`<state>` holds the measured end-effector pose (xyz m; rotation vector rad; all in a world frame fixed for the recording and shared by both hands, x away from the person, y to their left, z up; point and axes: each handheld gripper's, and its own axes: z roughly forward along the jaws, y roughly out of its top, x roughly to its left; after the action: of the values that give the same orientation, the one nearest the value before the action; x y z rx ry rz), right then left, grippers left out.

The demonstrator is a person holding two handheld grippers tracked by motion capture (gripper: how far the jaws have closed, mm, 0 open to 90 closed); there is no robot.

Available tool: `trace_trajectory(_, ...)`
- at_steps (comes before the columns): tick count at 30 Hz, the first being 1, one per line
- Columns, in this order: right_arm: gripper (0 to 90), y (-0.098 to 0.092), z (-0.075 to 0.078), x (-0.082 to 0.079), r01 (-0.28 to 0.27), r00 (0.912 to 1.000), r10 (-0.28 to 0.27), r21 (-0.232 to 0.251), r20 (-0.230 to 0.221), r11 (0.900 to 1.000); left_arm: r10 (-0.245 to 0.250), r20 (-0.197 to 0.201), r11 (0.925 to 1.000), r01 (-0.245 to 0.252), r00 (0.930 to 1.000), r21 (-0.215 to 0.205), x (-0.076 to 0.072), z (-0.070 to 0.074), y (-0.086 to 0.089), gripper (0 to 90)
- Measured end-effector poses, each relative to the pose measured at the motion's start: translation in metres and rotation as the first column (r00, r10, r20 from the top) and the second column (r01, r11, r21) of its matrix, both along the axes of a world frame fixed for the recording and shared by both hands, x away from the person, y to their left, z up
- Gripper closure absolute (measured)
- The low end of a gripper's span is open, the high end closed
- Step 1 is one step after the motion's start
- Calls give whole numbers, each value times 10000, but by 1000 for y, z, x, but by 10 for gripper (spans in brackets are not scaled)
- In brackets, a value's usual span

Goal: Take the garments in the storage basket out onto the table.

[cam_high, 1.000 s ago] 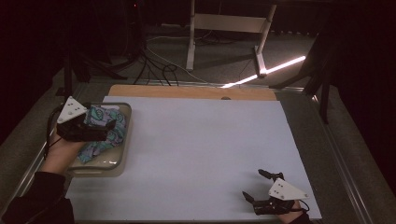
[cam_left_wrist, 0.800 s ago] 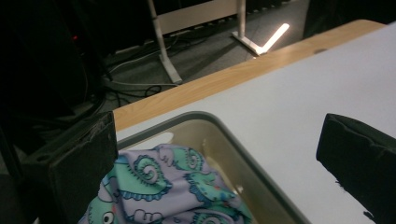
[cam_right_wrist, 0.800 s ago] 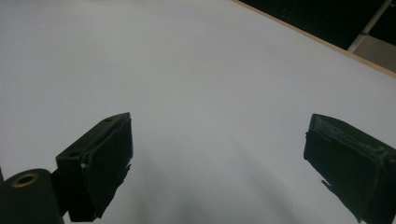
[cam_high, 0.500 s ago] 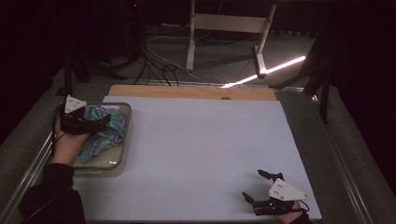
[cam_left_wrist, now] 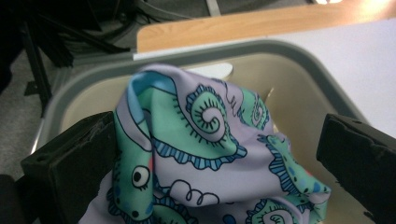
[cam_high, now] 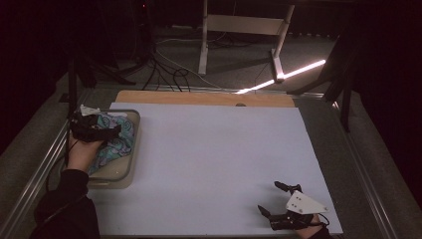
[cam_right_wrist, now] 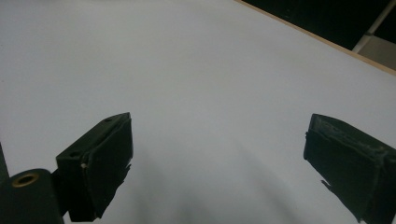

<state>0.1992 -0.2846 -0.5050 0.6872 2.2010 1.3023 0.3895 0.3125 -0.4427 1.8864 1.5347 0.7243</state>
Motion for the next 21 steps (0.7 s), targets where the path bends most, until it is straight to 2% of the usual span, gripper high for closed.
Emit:
trace_trajectory(4,84,0,0,0,8,10000,-8,24,-5,10000,39,-292,9997,-33,9996,228,2,-6,-1,0)
trace_trajectory(5,84,0,0,0,-25,10000,25,41,-32,10000,70,-658,9998,-57,9978,191,5,-11,-1,0)
trace_trajectory(6,84,0,0,0,-14,10000,14,12,-34,10000,57,-853,9998,-42,9963,175,6,-13,-2,0)
trace_trajectory(7,84,0,-1,0,-19,10000,19,-1,-42,10000,57,-853,9998,-42,9963,175,6,-13,-2,0)
trace_trajectory(9,84,0,-1,1,-11,10000,11,12,-32,10000,77,-1199,9998,-55,9928,187,8,-18,-3,0)
trace_trajectory(11,84,0,-1,1,-13,10000,13,18,-57,10000,131,-1439,9990,-68,9895,443,10,-22,-4,0)
trace_trajectory(12,84,0,-1,1,-10,10000,11,10,-59,10000,199,-1674,9986,-115,9857,511,12,-25,-3,0)
trace_trajectory(14,84,0,-1,1,-16,10000,16,23,-61,10000,209,-1840,9986,-116,9827,516,12,-27,-3,0)
trace_trajectory(18,84,0,-2,1,2,10000,-2,41,-72,10000,296,-2196,9968,-126,9751,785,14,-32,-3,0)
trace_trajectory(19,84,0,-2,1,4,10000,-3,41,-85,10000,246,-2229,9952,-27,9745,980,14,-34,-5,0)
trace_trajectory(21,84,0,-1,1,-20,10000,21,60,-92,10000,130,-2308,9941,123,9729,1079,15,-37,-6,0)
